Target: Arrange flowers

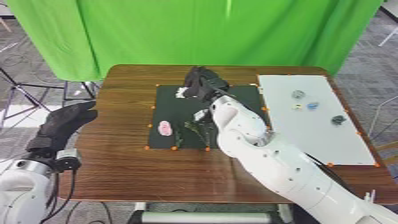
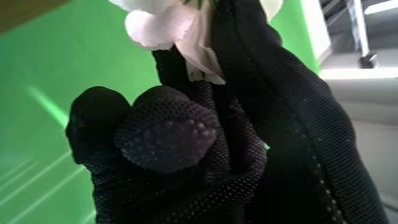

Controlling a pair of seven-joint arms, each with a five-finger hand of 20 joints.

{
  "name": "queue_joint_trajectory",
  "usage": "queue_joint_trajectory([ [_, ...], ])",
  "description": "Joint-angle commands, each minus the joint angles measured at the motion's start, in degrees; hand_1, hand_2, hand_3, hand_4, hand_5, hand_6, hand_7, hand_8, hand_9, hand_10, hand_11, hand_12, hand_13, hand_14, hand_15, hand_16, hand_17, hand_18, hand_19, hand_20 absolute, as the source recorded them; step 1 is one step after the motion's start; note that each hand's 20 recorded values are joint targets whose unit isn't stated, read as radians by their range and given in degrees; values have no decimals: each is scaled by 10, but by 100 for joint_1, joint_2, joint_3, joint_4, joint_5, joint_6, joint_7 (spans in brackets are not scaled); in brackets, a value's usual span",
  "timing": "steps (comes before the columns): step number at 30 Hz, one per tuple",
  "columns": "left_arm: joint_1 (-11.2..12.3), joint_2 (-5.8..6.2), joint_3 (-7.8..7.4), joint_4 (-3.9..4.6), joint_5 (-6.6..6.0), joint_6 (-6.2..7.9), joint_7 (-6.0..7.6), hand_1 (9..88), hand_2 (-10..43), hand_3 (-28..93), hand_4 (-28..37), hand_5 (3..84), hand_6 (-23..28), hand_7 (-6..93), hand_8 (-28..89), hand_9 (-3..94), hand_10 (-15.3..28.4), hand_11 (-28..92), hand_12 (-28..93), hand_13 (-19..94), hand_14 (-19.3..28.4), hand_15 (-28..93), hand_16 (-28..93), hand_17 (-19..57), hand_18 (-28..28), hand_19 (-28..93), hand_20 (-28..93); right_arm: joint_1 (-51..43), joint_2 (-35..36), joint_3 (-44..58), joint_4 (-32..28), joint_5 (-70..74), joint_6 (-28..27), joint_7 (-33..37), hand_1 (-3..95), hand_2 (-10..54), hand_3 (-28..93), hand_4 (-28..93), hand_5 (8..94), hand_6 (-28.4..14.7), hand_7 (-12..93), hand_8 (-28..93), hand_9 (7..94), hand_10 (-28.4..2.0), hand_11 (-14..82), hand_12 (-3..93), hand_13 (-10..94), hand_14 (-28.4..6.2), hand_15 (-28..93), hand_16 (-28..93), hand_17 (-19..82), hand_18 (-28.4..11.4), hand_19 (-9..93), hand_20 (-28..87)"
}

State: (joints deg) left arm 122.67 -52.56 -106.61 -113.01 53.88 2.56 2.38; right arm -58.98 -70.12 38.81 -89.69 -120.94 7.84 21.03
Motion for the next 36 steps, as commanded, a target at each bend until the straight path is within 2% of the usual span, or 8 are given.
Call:
queue_joint_trajectory([
  [1,3,33,21,19,-16,22,-2,285,52,627,-217,457,29,144,-81,461,143,219,114,358,176,142,-3,33,111,92,127,181,-281,-235,212,-228,-296,-102,650,-95,544,-186,829,12,179,60,843,-118,28,329,905,-20,592,321,616,-132,932,495],
  [6,-5,4,18,7,-109,50,8,285,52,626,-216,458,29,143,-81,461,142,218,114,358,176,142,-3,33,111,92,127,229,-368,-370,376,-345,-376,-143,650,-95,544,-187,827,14,180,59,844,-118,28,327,905,-20,592,322,616,-131,932,498],
  [10,-79,15,52,44,-90,-31,-52,285,53,626,-216,458,29,142,-81,462,142,218,114,358,176,142,-3,32,111,92,127,247,-457,-406,563,-420,-450,-144,648,-95,544,-186,825,15,181,58,844,-115,27,326,904,-19,594,323,616,-132,932,500],
  [13,-177,21,135,71,-101,-7,-40,285,53,624,-216,458,30,142,-81,461,142,218,114,358,176,142,-4,32,111,93,127,206,-478,-434,646,-458,-440,-124,647,-95,544,-188,821,17,180,56,839,-113,24,322,903,-19,594,324,616,-132,932,501],
  [16,-231,10,161,81,-248,-33,-46,289,57,625,-215,461,25,147,-81,461,142,218,114,358,175,143,-3,32,111,93,127,151,-453,-460,675,-521,-441,-84,645,-95,545,-190,820,20,180,53,837,-113,23,318,902,-18,595,324,615,-132,932,503],
  [18,-261,14,183,106,-179,-48,-65,290,59,626,-215,461,24,148,-83,461,142,218,114,357,175,143,-3,32,111,93,127,132,-450,-461,696,-515,-468,-43,645,-95,546,-192,819,20,180,52,837,-112,23,316,902,-18,595,324,614,-132,932,505],
  [28,-238,4,202,90,-193,-11,-75,287,57,628,-214,460,26,143,-82,461,142,218,114,356,175,141,-3,32,111,93,126,149,-708,-313,1031,-563,-665,-108,624,-95,555,-181,809,25,179,54,830,-108,24,308,901,-19,596,324,613,-133,932,511],
  [36,-225,-20,236,79,-189,-41,-101,285,55,629,-212,453,28,138,-80,450,140,214,115,354,174,141,-2,30,111,93,126,112,-688,-297,952,-629,-829,-90,611,-95,552,-183,779,26,164,53,792,-105,50,273,890,-21,596,325,603,-133,932,515],
])
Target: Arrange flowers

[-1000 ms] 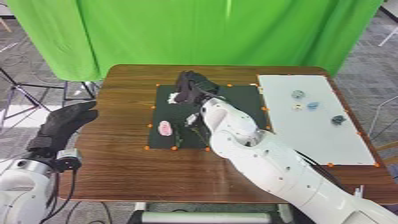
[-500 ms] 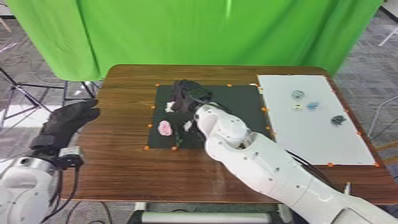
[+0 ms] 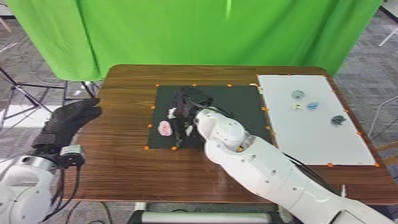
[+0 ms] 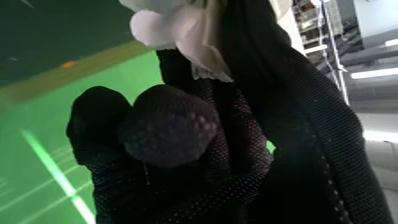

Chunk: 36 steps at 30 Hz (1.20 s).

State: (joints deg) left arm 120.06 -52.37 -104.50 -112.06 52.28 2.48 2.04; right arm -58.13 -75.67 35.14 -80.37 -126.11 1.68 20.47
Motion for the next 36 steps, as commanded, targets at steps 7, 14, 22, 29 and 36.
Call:
queue_joint_trajectory([
  [7,81,-31,-39,-38,-30,-37,-75,285,53,628,-211,449,27,136,-78,446,140,213,116,353,175,141,-2,29,112,95,126,53,-62,147,-127,7,-459,47,590,-95,545,-176,752,29,165,49,731,-119,112,197,883,-22,600,319,598,-130,932,510],
  [14,63,-32,-26,-21,-11,-97,-91,285,49,627,-207,449,27,137,-78,447,140,213,116,352,175,141,-2,28,112,94,126,95,-32,206,-318,104,-802,129,562,-95,539,-167,726,37,149,43,706,-131,101,175,874,-22,592,317,587,-129,932,503],
  [22,119,-31,-67,-39,-9,-125,-108,287,41,628,-203,447,27,136,-78,447,140,212,116,350,175,139,-2,27,112,93,125,97,47,382,-609,279,-1394,262,476,-95,652,-194,658,49,143,-83,659,-144,90,158,864,-27,587,313,580,-131,932,494],
  [29,135,-36,-68,-48,4,-145,-115,291,37,625,-201,446,25,139,-78,446,140,212,116,349,175,138,-1,27,113,92,125,85,92,517,-816,368,-1706,290,457,-95,649,-193,617,44,130,-94,629,-157,82,146,865,-30,574,308,578,-129,932,481],
  [36,159,-35,-86,-53,-1,-157,-157,293,35,624,-197,446,23,140,-79,446,139,212,116,350,174,137,0,26,113,92,125,46,270,816,-1252,576,-1811,339,451,-95,645,-191,602,43,124,-92,618,-161,80,139,867,-29,568,307,579,-127,932,471],
])
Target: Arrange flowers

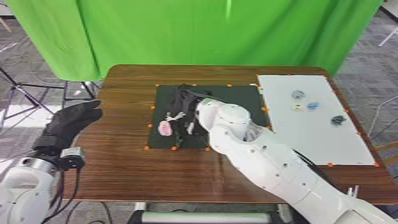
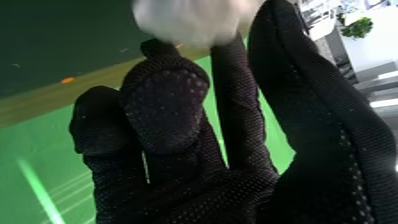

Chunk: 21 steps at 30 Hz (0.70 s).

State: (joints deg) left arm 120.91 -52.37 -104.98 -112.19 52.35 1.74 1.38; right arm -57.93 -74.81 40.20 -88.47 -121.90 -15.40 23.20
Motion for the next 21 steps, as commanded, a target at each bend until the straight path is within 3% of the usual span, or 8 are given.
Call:
queue_joint_trajectory([
  [1,34,-33,-12,-17,-5,-90,-95,292,35,624,-197,446,23,141,-79,446,139,212,116,350,175,137,0,26,113,92,125,29,237,391,-521,200,-126,70,451,-95,644,-191,601,43,123,-91,618,-161,81,138,867,-29,568,307,579,-127,932,470],
  [5,62,-60,11,-29,3,-96,-49,294,35,622,-197,446,22,141,-80,447,139,212,117,349,174,137,0,26,113,92,125,-132,701,911,-1010,295,143,47,448,-95,640,-190,597,42,120,-91,615,-162,80,136,867,-29,567,307,579,-127,932,469],
  [7,85,-84,-33,-42,7,-104,-91,294,35,621,-197,446,22,141,-80,447,139,212,116,349,174,136,0,26,113,92,125,-216,992,1257,-1197,297,331,78,446,-95,639,-188,594,41,118,-90,615,-162,81,136,868,-29,565,306,579,-127,932,467],
  [14,288,-161,-164,-117,-6,-2,-50,295,35,620,-197,446,21,142,-80,448,139,212,116,350,174,137,0,26,113,92,125,-844,2108,2499,-1580,161,740,408,429,-95,638,-183,555,27,105,-84,588,-156,79,142,867,-31,564,307,573,-133,932,470],
  [18,292,-199,-144,-119,7,-2,-46,296,35,619,-196,447,21,142,-80,448,139,213,117,351,173,137,0,26,113,92,125,-1383,2408,3272,-1477,162,681,599,386,-95,623,-196,504,-3,82,-69,557,-161,75,147,854,-34,570,308,561,-138,932,475],
  [21,288,-224,-140,-130,44,-24,-64,297,36,619,-197,448,20,142,-81,448,138,212,116,350,173,136,0,26,113,92,125,-1881,2570,3774,-1422,268,666,740,273,-95,573,-205,472,-24,50,-55,522,-178,67,148,836,-48,575,303,541,-154,931,475],
])
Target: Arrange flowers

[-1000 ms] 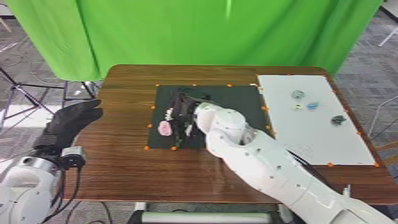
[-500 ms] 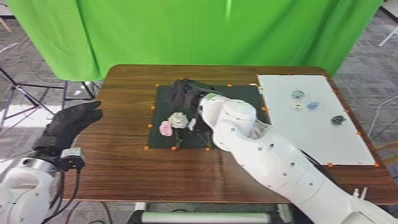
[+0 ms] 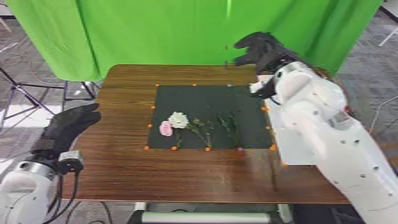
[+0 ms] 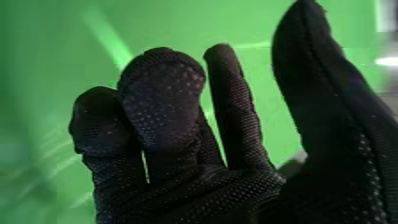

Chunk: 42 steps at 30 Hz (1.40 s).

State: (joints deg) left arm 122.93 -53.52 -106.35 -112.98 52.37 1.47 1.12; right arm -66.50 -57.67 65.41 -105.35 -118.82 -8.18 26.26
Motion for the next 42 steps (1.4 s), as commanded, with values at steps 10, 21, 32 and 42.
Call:
queue_joint_trajectory([
  [10,142,-138,-47,-83,59,23,-61,304,40,617,-198,448,19,144,-81,449,139,215,116,351,173,138,-1,27,112,92,125,-1992,1097,1920,546,-285,-461,934,158,-95,540,-200,448,-49,13,-39,483,-205,58,146,816,-75,576,292,512,-185,929,469],
  [21,165,-165,-76,-102,52,5,-136,303,42,615,-198,450,20,145,-82,448,138,215,115,349,173,138,-2,27,112,91,125,-2489,1241,2190,693,-379,-870,1178,232,-95,565,-176,443,-44,18,-38,452,-201,53,149,781,-86,595,280,488,-191,916,475],
  [32,186,-201,-92,-98,53,-73,-172,302,43,615,-197,450,18,145,-82,448,138,214,114,348,174,138,-1,26,112,92,125,-2758,1229,2263,631,-234,-1060,1249,245,-95,574,-176,453,-36,28,-38,471,-194,61,155,780,-88,610,273,489,-194,919,479],
  [42,167,-174,-91,-91,48,-101,-207,302,45,616,-198,450,18,144,-82,448,139,214,115,348,174,137,-1,25,112,93,124,-2795,1277,1940,708,-272,37,1281,531,-95,620,-187,646,-1,124,-21,681,-143,108,172,886,-32,674,259,604,-181,932,612],
])
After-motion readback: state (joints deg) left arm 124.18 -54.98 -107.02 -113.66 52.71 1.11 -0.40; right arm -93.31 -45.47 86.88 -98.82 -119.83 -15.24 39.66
